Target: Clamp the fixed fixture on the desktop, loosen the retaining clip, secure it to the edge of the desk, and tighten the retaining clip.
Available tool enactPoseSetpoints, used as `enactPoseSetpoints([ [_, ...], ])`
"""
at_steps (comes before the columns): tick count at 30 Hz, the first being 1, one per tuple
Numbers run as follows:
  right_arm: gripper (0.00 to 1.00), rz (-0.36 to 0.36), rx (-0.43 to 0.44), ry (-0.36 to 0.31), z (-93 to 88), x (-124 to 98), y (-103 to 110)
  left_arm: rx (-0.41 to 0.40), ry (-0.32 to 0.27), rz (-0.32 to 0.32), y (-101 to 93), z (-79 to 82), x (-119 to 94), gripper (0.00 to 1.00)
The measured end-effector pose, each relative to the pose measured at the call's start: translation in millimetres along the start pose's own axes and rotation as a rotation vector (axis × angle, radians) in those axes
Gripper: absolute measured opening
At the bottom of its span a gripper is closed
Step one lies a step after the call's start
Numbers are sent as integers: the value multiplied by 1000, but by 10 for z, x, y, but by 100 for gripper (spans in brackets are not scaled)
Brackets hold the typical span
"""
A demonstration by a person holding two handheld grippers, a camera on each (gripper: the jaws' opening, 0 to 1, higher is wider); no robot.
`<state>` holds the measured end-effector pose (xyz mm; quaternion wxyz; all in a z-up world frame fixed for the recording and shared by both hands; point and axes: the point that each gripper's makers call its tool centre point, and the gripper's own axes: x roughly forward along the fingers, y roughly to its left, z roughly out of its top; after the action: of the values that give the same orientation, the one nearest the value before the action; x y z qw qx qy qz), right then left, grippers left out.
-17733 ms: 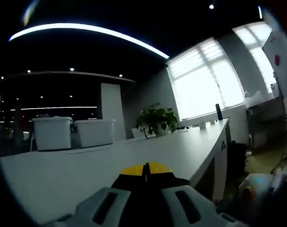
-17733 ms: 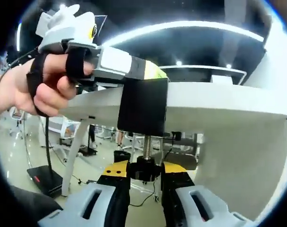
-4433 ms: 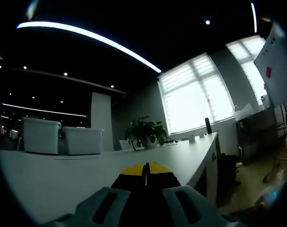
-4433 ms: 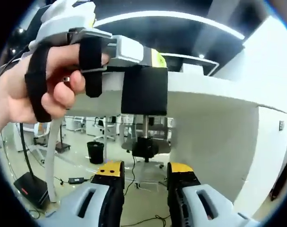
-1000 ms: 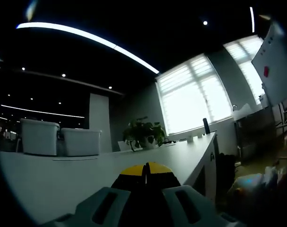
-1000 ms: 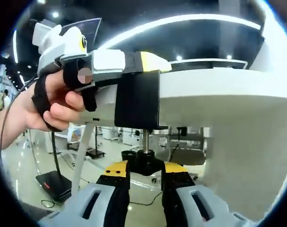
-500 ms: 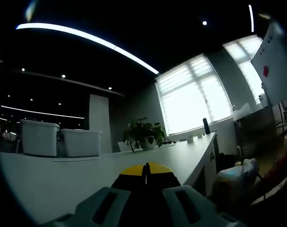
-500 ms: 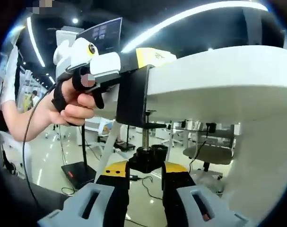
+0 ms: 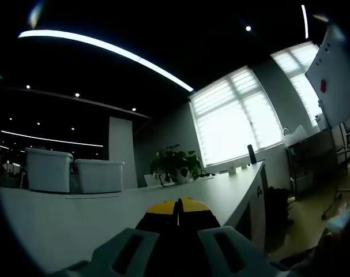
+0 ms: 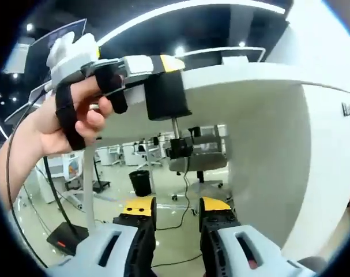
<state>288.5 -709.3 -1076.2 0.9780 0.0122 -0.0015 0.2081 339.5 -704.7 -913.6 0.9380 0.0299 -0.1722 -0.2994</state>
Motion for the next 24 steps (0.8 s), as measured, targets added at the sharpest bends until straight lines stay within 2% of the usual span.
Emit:
enactPoseSetpoints([
  [1,32,-18,-46,-20,81,37,-18,0,0,0,0,0,0,1],
  [2,32,-31,-55,-40,172,92,-35,-1,0,0,0,0,0,1],
  [6,31,-44,5,-66,295,283,-81,-4,3,-4,-1,0,1,1],
  [11,28,-28,-8,-47,262,504,-1,-5,5,-4,3,1,2,1],
  [15,24,-32,-6,-51,262,527,-28,-10,5,-8,7,2,3,1],
  [24,25,-17,-86,-55,318,589,-27,-13,9,-17,5,0,6,1],
])
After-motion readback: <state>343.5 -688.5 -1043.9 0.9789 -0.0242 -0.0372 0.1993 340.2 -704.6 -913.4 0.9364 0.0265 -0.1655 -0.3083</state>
